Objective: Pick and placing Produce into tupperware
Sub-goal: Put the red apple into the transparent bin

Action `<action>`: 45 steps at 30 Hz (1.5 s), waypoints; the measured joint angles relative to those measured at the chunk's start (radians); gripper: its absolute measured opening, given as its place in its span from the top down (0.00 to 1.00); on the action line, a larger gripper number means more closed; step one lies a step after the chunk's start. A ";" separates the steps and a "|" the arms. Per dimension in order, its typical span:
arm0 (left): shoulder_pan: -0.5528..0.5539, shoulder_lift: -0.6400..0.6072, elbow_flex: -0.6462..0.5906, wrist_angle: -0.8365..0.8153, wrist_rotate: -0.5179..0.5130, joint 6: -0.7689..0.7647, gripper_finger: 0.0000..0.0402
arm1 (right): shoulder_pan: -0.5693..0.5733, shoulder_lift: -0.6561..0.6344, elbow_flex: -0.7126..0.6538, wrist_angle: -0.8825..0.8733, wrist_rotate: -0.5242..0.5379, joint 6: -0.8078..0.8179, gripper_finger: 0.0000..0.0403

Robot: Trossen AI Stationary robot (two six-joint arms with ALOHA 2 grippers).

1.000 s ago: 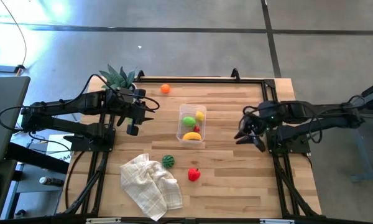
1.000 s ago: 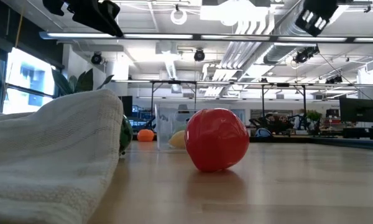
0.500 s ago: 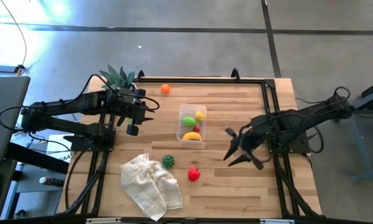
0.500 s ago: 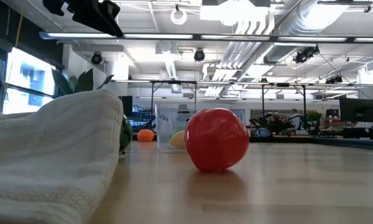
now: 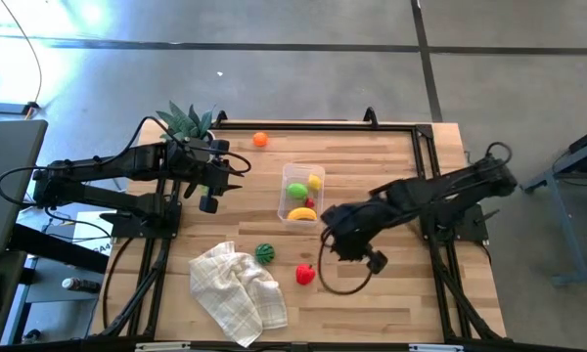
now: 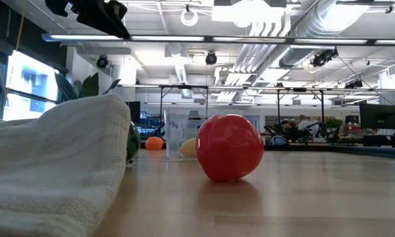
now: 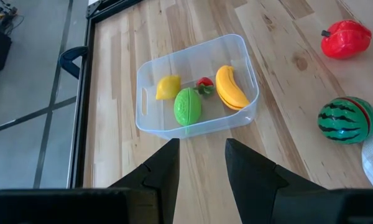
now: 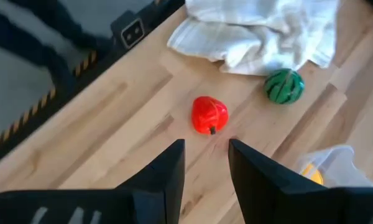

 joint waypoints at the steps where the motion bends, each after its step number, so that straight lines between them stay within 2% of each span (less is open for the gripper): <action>1: 0.000 0.000 0.000 0.000 0.000 0.000 0.71 | 0.006 0.033 0.035 -0.028 0.000 -0.023 0.71; 9: 0.000 0.000 0.000 0.000 0.000 0.000 0.71 | 0.062 0.288 0.305 -0.146 0.121 -0.168 0.71; 14: 0.000 0.000 0.000 0.000 0.000 0.000 0.71 | 0.063 0.429 0.452 -0.182 0.118 -0.216 0.71; 18: 0.000 0.000 0.000 0.000 0.000 0.000 0.71 | 0.056 0.517 0.524 -0.187 0.071 -0.221 0.71; 23: 0.000 0.000 0.000 0.000 0.000 0.000 0.71 | 0.049 0.595 0.547 -0.199 0.062 -0.223 0.67; 31: 0.000 0.000 0.000 0.000 0.000 0.000 0.71 | 0.023 0.666 0.547 -0.198 0.105 -0.194 0.45; 34: 0.000 0.000 0.000 0.000 0.000 0.000 0.71 | 0.013 0.679 0.547 -0.199 0.128 -0.196 0.40; 39: 0.000 0.000 0.000 0.000 0.000 0.000 0.71 | 0.013 0.692 0.547 -0.218 0.128 -0.204 0.38; 45: 0.000 0.000 0.000 0.000 0.000 0.000 0.71 | 0.017 0.744 0.547 -0.229 0.076 -0.192 0.38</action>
